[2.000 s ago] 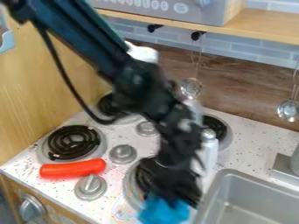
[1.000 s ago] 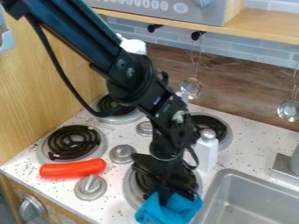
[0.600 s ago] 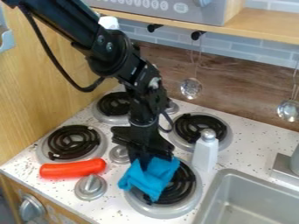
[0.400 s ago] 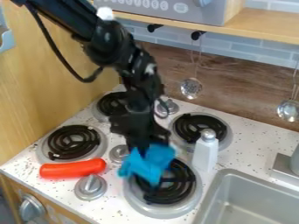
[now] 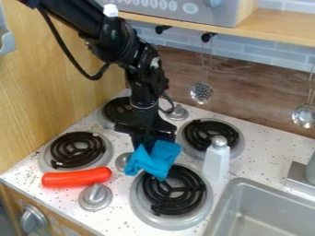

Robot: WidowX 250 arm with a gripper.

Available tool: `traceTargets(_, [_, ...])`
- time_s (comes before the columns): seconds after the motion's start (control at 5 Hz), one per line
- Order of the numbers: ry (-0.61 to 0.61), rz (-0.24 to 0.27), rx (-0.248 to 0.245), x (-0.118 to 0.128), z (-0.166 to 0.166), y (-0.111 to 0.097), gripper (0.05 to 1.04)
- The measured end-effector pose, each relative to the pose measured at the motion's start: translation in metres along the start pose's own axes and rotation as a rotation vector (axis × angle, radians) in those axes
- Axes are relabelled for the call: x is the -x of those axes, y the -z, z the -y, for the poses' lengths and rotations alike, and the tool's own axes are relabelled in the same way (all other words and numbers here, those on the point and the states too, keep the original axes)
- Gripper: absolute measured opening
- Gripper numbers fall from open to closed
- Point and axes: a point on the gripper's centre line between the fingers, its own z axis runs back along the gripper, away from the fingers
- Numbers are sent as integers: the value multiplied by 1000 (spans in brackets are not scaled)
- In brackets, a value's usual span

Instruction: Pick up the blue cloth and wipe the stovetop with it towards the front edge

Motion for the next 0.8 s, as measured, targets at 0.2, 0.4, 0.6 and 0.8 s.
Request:
traceTargets(0.2, [2, -36, -5, 15, 1, 8, 101])
traceTargets(0.4, [66, -21, 13, 32, 22, -4, 101])
traceTargets(0.6, [94, -4, 11, 32, 29, -7, 101])
traceTargets(0.8, [111, 38, 9, 15, 30, -12, 101])
